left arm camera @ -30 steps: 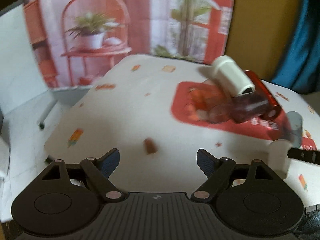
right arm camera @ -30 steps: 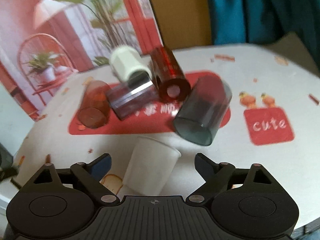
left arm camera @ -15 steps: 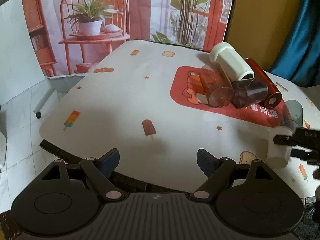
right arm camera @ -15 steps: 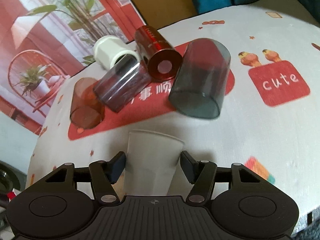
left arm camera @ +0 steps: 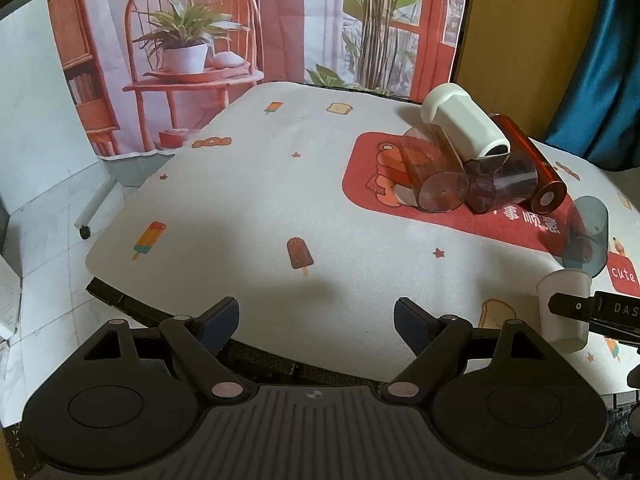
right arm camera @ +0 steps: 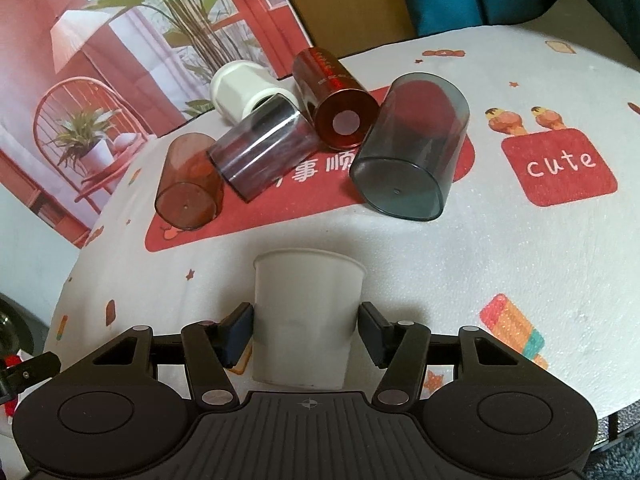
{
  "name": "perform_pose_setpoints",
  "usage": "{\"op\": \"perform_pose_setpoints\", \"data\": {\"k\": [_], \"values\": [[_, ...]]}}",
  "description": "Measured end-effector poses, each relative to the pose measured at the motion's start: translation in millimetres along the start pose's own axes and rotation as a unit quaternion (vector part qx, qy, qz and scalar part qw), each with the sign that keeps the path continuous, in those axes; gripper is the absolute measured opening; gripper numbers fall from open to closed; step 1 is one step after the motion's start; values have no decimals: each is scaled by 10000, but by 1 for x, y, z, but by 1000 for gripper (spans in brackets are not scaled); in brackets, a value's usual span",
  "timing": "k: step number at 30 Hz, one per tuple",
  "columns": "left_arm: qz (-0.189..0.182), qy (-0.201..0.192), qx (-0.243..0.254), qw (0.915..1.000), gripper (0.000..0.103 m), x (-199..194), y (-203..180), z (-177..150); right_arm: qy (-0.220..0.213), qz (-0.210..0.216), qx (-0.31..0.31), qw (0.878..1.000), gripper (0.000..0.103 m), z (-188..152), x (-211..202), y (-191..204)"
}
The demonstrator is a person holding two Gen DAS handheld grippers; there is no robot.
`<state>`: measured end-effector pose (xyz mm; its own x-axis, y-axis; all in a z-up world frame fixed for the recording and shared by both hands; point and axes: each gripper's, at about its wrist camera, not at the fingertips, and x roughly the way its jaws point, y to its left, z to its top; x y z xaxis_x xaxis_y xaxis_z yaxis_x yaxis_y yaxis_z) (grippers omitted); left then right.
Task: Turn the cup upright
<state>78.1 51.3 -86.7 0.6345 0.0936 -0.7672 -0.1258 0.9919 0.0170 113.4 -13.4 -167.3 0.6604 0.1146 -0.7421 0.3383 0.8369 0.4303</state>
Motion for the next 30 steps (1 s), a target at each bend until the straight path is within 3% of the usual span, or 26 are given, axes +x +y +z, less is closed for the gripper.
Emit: {"op": "perform_pose_setpoints", "data": {"k": [14,19,24,30], "values": [[32,-80,-59,9999,86,-1,2,1,201,17,394,9990,54,29,5,-10],[22,-12,-92,10000,86,2,3,1,-53,-117,-384,9992,54,27,-4,12],[14,-2,-75,10000,86,2,2,1,-399,-375,-1266,9904,54,26,-8,35],[7,16,-46,10000,86,1,1,1,-269,-439,-1492,9875,52,21,3,35]]}}
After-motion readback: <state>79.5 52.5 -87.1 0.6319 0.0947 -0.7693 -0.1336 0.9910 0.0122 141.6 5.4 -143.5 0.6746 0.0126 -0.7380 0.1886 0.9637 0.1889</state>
